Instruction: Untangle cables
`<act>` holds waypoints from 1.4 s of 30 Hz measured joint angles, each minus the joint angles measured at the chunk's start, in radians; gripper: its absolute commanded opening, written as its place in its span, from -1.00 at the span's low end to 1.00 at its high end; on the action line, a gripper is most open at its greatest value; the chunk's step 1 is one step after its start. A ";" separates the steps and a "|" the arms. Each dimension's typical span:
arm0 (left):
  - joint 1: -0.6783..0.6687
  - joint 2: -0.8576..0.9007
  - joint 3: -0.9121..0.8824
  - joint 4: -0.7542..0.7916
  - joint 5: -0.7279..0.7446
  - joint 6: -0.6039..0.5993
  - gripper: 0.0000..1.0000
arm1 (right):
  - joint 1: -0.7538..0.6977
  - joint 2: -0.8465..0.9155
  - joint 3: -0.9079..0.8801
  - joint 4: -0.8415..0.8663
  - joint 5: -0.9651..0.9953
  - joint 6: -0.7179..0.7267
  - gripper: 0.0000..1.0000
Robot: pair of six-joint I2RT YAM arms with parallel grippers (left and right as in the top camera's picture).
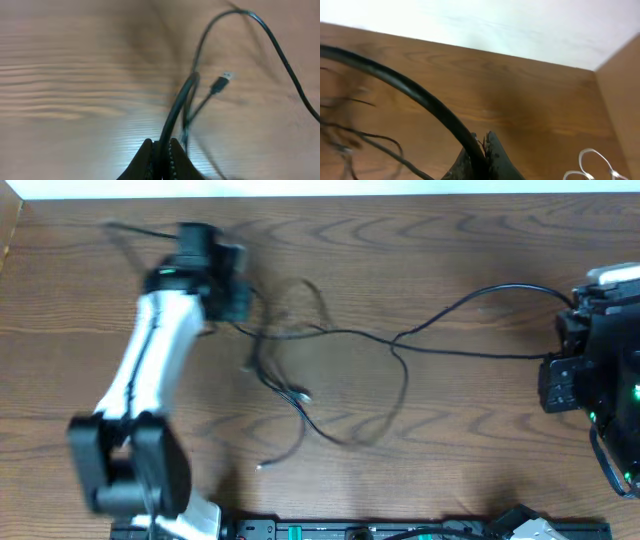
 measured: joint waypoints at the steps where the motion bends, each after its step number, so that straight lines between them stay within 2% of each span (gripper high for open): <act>1: 0.031 -0.034 0.000 0.001 -0.001 -0.007 -0.82 | 0.000 0.000 0.000 -0.006 0.016 0.009 -0.98; 9: 0.269 -0.317 0.000 0.038 0.033 -0.096 -0.81 | 0.000 0.002 0.000 -0.026 0.089 0.039 -0.98; 14: 0.314 -0.463 0.000 0.082 0.092 -0.128 -0.75 | 0.000 0.002 0.000 -0.028 0.108 0.048 -0.98; 18: 0.302 -0.527 0.000 0.135 0.247 -0.130 -0.70 | 0.000 0.002 0.000 -0.031 0.116 0.058 -0.98; 24: 0.238 -0.525 0.000 0.187 0.595 -0.082 -0.68 | 0.000 0.002 0.000 -0.047 0.127 0.077 -0.97; 25: 0.225 -0.523 0.000 0.187 0.645 -0.069 -0.67 | 0.000 0.002 0.000 -0.049 0.127 0.082 -0.92; 26: 0.213 -0.523 0.000 0.188 0.690 -0.058 -0.67 | 0.000 0.002 0.000 -0.050 0.126 0.089 -0.74; 27: 0.201 -0.523 0.000 0.188 0.727 -0.046 -0.67 | 0.000 0.002 0.000 -0.051 0.126 0.100 -0.44; 29: 0.182 -0.523 0.000 0.189 0.784 -0.032 -0.67 | 0.000 0.002 0.000 -0.053 0.126 0.113 0.04; 36: 0.169 -0.522 0.000 0.163 0.829 -0.005 -0.66 | 0.000 0.018 0.000 -0.058 0.090 0.129 -0.01; 39: 0.162 -0.517 0.000 0.089 0.811 0.032 -0.66 | 0.000 0.039 0.000 -0.059 0.076 0.129 -0.01; 42: 0.137 -0.495 0.000 0.004 0.782 0.090 -0.66 | 0.000 0.068 0.000 -0.060 0.039 0.129 0.08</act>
